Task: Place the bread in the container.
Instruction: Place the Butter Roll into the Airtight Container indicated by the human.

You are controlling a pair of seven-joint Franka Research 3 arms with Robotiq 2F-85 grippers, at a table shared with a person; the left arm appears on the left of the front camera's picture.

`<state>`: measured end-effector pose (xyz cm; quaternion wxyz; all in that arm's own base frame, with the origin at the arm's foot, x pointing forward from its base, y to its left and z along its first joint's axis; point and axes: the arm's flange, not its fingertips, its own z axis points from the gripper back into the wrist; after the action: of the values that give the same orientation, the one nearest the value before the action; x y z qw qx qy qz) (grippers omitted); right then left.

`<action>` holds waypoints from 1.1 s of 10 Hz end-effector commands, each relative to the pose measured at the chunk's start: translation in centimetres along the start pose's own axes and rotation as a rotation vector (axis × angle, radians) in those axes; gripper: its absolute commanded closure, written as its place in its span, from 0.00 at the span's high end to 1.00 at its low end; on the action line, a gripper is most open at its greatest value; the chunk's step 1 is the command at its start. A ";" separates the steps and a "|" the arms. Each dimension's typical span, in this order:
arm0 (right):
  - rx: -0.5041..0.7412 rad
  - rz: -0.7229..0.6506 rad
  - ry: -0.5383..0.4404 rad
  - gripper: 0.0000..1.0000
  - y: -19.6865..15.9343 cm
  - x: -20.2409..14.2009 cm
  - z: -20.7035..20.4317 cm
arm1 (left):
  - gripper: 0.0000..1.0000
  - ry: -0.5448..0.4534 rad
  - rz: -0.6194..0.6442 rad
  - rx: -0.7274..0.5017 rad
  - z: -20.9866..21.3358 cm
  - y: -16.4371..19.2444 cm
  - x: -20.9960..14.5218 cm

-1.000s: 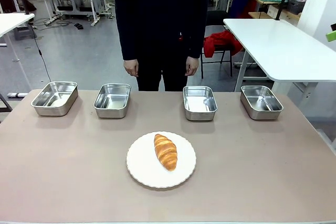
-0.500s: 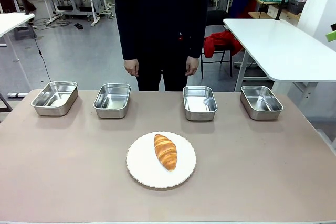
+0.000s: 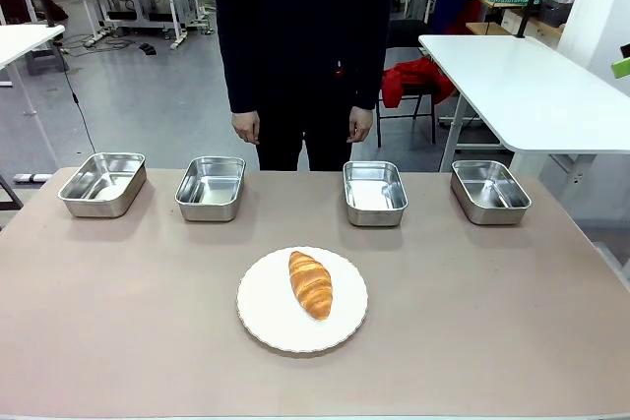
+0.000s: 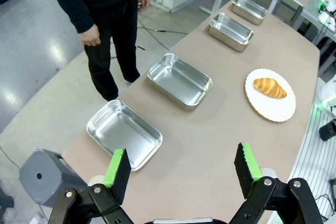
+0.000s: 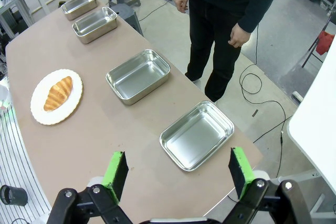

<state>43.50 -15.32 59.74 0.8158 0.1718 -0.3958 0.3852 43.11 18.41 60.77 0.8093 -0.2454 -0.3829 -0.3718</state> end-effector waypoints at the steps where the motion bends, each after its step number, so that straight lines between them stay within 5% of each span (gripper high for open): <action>1: 0.001 0.003 -0.011 1.00 0.0 0.1 -0.1 | 1.00 -0.005 -0.015 -0.007 0.1 -0.2 0.0; 11: 0.001 0.003 -0.011 1.00 0.0 0.1 -0.1 | 1.00 -0.005 -0.015 -0.007 0.1 -0.2 0.0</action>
<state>43.50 -15.32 59.74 0.8158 0.1717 -0.3958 0.3852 43.11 18.41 60.77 0.8093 -0.2454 -0.3829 -0.3719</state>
